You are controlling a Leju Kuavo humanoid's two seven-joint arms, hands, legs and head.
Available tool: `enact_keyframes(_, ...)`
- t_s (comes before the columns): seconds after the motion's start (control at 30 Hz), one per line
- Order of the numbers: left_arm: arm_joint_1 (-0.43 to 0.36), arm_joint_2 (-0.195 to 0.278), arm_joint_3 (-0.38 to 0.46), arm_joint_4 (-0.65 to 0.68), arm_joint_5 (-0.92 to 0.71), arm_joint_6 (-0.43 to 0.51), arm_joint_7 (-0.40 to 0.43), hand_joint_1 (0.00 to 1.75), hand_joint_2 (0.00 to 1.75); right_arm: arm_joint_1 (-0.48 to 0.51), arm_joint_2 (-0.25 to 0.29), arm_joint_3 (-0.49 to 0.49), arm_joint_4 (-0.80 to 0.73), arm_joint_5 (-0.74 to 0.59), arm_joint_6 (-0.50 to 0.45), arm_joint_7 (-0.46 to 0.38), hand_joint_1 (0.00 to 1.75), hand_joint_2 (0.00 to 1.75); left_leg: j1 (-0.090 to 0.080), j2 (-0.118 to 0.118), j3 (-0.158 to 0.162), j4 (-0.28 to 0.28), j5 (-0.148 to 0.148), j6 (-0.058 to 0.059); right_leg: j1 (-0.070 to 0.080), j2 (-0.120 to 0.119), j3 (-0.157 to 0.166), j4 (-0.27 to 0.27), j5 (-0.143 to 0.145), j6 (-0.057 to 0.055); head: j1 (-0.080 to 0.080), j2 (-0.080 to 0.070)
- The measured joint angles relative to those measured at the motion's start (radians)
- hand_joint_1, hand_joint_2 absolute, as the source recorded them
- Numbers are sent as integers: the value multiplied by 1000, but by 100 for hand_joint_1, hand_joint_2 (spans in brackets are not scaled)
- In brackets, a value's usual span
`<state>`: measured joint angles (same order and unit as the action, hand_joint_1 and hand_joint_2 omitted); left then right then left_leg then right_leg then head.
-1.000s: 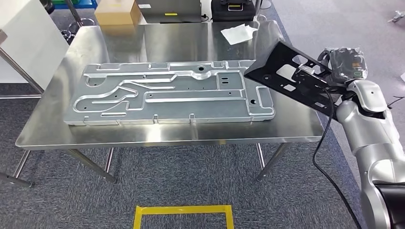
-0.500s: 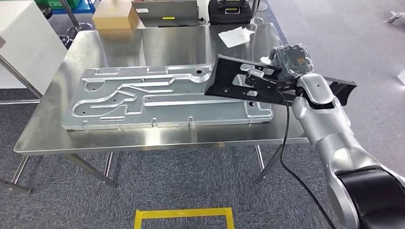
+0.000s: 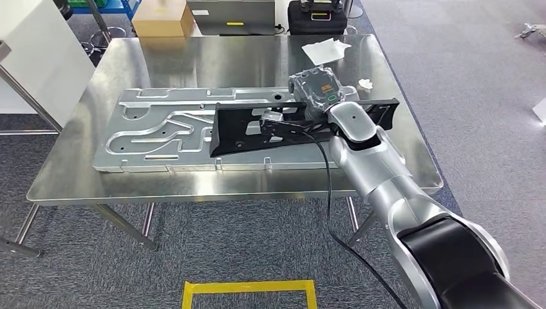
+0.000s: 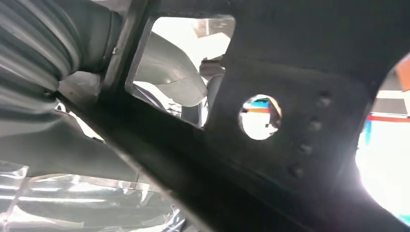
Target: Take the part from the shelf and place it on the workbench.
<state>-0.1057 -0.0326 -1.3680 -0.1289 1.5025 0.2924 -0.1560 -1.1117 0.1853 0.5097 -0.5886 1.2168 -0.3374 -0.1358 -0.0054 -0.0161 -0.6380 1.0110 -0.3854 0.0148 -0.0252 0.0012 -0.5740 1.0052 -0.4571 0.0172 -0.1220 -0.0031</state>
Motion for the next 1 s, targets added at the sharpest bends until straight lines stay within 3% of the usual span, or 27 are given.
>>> enact_keyframes(0.53, 4, 1, 0, 0, 15, -19, -13, 0, 175, -4, 15, 24, -3, -3, 0, 9, 175, 175, 0, 0, -1, 0, 2, 1, 0, 0, -1, 0, 2, 4, 0, 0)
enact_keyframes(0.63, 7, 4, 0, 0, 16, -47, -32, 0, 175, 5, -6, 29, -21, 11, -13, 31, 175, 175, -6, 2, 1, -8, -11, 16, -4, 0, 4, -10, 10, 21, 0, 0)
enact_keyframes(0.7, 13, 7, 0, 0, 20, -57, -38, 0, 175, 6, -29, 28, -43, 12, -18, 46, 175, 175, -5, 2, 21, -31, -19, 32, -6, -1, 7, -1, 18, 35, 0, 0)
enact_keyframes(0.77, 18, 6, 1, 0, 30, -66, -40, 0, 175, -6, -64, 15, -77, 9, -11, 58, 175, 175, -3, 2, 43, -41, -21, 43, -7, -1, -23, 58, -8, 37, 1, 0)
enact_keyframes(0.83, 20, 6, 1, 0, 40, -70, -37, 0, 175, -27, -101, -5, -109, 9, 10, 62, 175, 175, -3, 3, 53, -41, -28, 49, -5, 0, -99, 183, -64, 33, 1, 0)
enact_keyframes(0.9, 24, 7, 2, 0, 47, -71, -32, 0, 175, -37, -134, -25, -132, 20, 36, 65, 175, 175, -3, 1, 71, -39, -42, 46, -4, 0, -168, 274, -87, 31, 1, 0)
enact_keyframes(0.93, 27, 7, 2, 0, 49, -71, -29, 0, 175, -38, -149, -34, -143, 27, 46, 68, 175, 175, -3, 0, 84, -38, -52, 42, -5, -1, -179, 270, -76, 31, 1, 0)
enact_keyframes(0.97, 30, 7, 3, 0, 52, -71, -26, 0, 175, -40, -163, -44, -154, 35, 53, 70, 175, 175, -3, 0, 99, -35, -63, 38, -6, -2, -173, 228, -48, 27, 1, 0)
enact_keyframes(1.0, 32, 7, 4, 0, 55, -71, -24, 0, 175, -41, -178, -55, -165, 42, 59, 73, 175, 175, -3, 0, 112, -32, -77, 32, -6, -3, -155, 159, -1, 22, 1, 0)
